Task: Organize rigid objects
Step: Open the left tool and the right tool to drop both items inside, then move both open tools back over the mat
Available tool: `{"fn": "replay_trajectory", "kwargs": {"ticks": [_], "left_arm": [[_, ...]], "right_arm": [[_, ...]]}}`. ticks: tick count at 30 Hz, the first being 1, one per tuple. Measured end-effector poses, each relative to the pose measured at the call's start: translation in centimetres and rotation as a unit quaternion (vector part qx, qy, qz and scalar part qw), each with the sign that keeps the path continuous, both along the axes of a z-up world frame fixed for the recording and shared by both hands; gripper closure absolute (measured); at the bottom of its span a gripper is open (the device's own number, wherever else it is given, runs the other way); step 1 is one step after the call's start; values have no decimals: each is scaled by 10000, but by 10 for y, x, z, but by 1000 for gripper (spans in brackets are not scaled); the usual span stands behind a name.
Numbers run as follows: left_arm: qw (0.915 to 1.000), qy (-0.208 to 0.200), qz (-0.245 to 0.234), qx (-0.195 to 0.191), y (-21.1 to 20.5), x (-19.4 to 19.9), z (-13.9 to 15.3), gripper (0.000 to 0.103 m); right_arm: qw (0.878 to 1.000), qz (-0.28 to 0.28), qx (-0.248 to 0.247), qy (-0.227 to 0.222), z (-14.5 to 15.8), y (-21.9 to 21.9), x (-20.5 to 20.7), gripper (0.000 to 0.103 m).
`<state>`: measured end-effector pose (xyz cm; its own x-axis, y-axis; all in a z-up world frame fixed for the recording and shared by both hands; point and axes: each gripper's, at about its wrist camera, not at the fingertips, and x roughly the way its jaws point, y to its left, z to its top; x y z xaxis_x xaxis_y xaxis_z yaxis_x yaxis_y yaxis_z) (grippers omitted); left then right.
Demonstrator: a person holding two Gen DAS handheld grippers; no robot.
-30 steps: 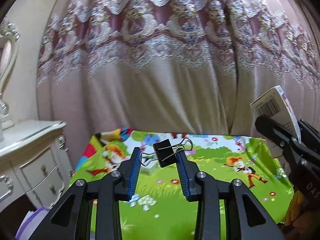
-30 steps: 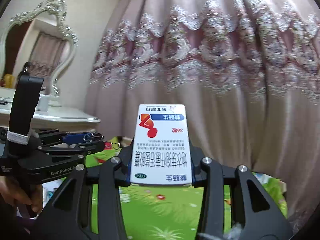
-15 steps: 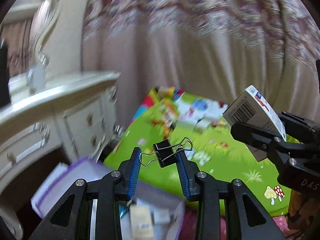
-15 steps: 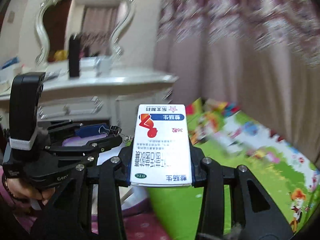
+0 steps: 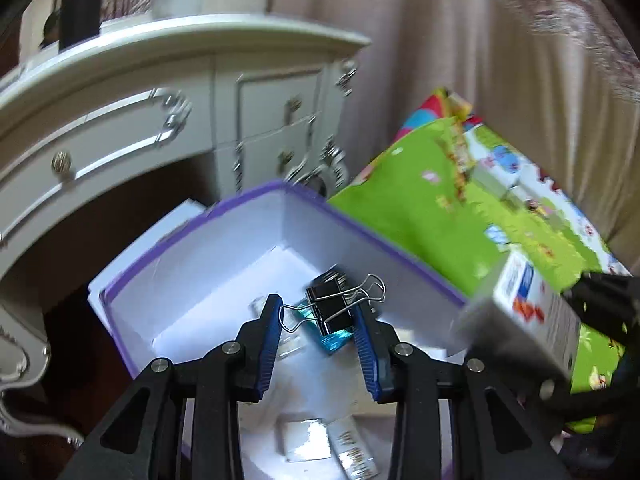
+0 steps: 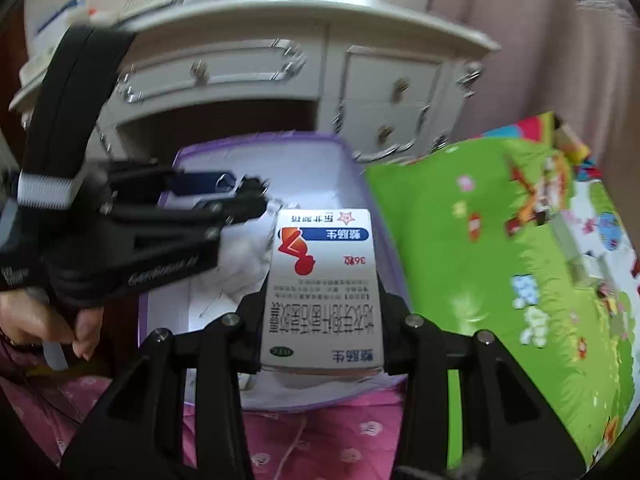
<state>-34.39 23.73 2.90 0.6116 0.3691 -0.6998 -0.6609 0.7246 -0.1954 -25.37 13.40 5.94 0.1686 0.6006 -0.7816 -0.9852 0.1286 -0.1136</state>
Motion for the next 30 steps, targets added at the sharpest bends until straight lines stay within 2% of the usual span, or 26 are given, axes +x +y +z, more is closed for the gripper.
{"fn": "replay_trajectory", "kwargs": {"ticks": [2,4,6,7,8,11,14,18,21,24,26,30], "left_arm": [[9999,112,84,-84,6,-2,-10,66],[9988,410,211,-144,12,0,-21,65],[9962,729,379,-281,20,2,-32,50],[9953,790,456,-310,22,2,-35,32],[9948,801,550,-300,24,0,-36,21],[9931,744,906,-74,24,-8,-32,17],[9936,682,902,-19,22,-7,-26,17],[9967,545,594,108,7,5,-17,17],[9991,410,-22,-50,-15,28,-12,17],[9959,467,-750,-186,-39,63,-7,17],[9893,448,-1346,-338,-59,97,-3,17],[9780,519,-1992,-344,-94,177,-3,16]], "right_arm": [[9996,108,-251,50,-17,8,-4,58],[9989,229,-367,188,-28,12,-7,58],[9974,370,-454,411,-38,14,-7,51],[9975,341,-471,409,-41,14,-7,38],[9977,297,-460,403,-43,13,-5,30],[9983,117,-274,503,-37,4,5,28],[9992,-156,-148,348,-28,-8,18,27],[9974,-650,129,268,-14,-38,45,20],[9923,-1217,181,167,-14,-73,75,17],[9793,-1995,204,269,-19,-118,116,16],[9651,-2558,262,493,-24,-148,145,16],[9194,-3812,331,913,-37,-215,203,16]]}}
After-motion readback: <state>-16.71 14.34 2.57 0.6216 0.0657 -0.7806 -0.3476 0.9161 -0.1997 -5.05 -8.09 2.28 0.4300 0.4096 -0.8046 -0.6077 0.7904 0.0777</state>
